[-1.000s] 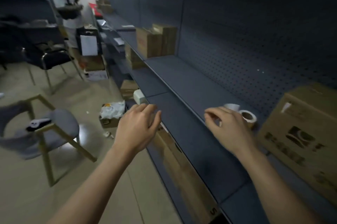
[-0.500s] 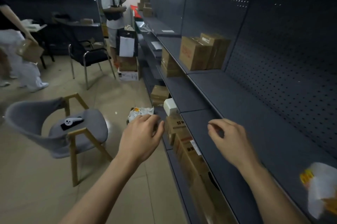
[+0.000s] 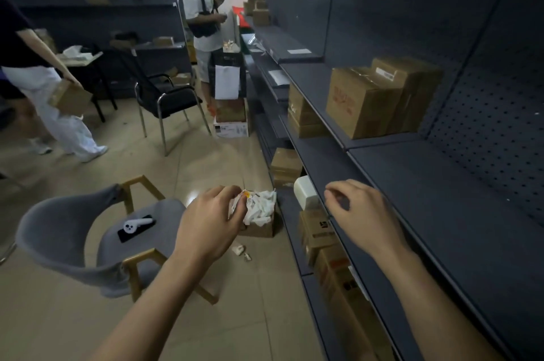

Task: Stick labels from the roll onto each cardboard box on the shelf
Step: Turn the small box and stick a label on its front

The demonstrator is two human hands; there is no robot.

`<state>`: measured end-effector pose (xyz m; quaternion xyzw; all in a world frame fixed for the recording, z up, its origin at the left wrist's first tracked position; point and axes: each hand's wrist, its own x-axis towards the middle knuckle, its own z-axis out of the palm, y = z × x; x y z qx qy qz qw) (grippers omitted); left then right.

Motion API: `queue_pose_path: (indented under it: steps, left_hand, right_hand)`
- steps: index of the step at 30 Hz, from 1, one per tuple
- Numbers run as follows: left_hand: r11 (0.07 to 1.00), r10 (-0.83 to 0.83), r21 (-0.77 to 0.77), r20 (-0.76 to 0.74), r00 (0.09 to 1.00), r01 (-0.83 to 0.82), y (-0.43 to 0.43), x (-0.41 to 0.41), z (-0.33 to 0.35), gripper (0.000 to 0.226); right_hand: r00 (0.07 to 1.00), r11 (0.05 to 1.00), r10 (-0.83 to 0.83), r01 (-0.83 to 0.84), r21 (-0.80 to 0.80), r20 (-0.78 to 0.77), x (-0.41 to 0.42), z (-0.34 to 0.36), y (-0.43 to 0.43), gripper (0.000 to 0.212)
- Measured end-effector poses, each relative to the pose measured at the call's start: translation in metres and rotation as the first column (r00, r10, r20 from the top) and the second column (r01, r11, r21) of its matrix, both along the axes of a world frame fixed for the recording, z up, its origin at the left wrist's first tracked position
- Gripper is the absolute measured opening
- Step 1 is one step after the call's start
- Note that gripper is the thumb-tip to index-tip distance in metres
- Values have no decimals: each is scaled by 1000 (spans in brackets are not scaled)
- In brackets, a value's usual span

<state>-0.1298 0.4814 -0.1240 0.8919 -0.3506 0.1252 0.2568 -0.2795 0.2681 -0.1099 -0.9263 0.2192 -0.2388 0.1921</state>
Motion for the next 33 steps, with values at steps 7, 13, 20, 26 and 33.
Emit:
queue_pose_path:
  steps: [7, 13, 20, 26, 33]
  left_hand:
    - [999, 2, -48, -25, 1000, -3, -15, 109, -21, 32]
    - [991, -122, -73, -106, 987, 114, -63, 208, -29, 32]
    - [906, -420, -118, -137, 897, 406, -171, 241, -19, 54]
    - [807, -590, -90, -110, 800, 583, -259, 227, -19, 41]
    - [786, -618, -30, -89, 781, 618, -349, 237, -15, 41]
  right_hand:
    - [995, 999, 4, -8, -37, -95, 107, -11, -15, 26]
    - [981, 989, -146, 141, -46, -132, 167, -7, -45, 26]
    - [914, 927, -373, 374, -29, -158, 169, -2, -103, 29]
    - [851, 855, -504, 516, 55, -145, 152, -8, -154, 28]
    - [820, 817, -567, 572, 77, -74, 153, -9, -221, 29]
